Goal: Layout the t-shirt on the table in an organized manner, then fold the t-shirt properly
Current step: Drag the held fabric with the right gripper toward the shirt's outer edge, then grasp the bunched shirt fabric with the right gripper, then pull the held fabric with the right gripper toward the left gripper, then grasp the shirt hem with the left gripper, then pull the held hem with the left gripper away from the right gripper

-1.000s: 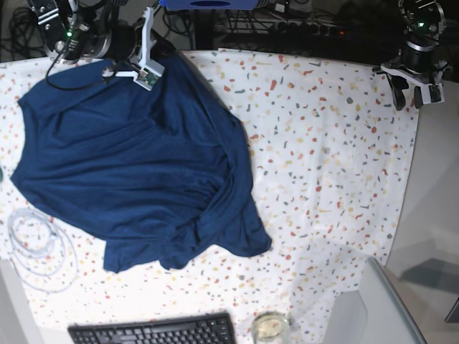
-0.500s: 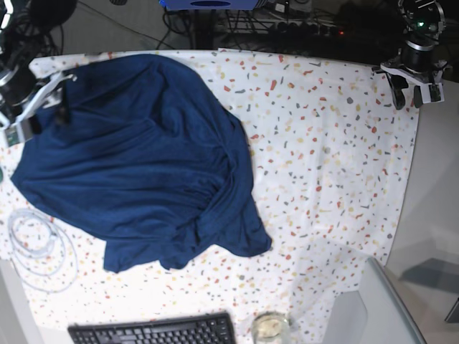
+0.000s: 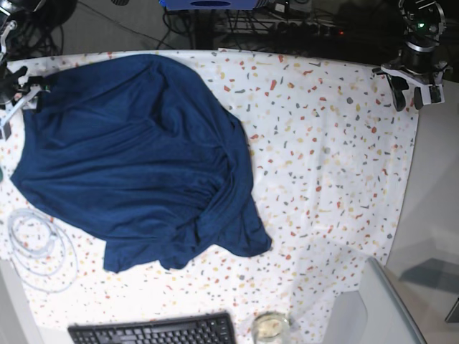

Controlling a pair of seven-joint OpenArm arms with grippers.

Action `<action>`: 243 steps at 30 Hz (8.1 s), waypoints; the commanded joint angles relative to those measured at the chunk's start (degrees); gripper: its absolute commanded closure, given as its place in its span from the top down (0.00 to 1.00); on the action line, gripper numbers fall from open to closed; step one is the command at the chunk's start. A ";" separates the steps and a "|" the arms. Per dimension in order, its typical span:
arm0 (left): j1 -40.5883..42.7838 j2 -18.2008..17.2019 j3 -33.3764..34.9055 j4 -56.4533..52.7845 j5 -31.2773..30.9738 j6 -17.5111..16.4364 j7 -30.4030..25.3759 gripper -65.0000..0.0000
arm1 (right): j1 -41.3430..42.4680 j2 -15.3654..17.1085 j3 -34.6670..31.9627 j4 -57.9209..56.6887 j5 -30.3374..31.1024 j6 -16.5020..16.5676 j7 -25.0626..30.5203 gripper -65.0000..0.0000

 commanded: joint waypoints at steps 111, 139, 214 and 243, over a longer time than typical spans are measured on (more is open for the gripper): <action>3.82 -0.30 -8.52 0.42 -0.66 -0.03 -1.39 0.41 | 21.52 -10.37 -67.16 -21.43 0.18 -12.84 10.38 0.00; 2.77 -0.39 -5.53 0.50 -0.66 -0.03 -1.39 0.41 | 5.26 -2.11 -85.27 6.00 0.54 -12.57 3.43 0.07; -57.01 14.82 40.71 -29.56 -0.66 20.54 37.82 0.39 | 3.23 1.50 -19.25 3.89 0.36 -12.40 3.79 0.00; -53.85 16.14 48.53 -25.52 -1.19 28.10 50.04 0.40 | 3.41 1.41 -19.16 1.78 0.36 -12.40 3.79 0.00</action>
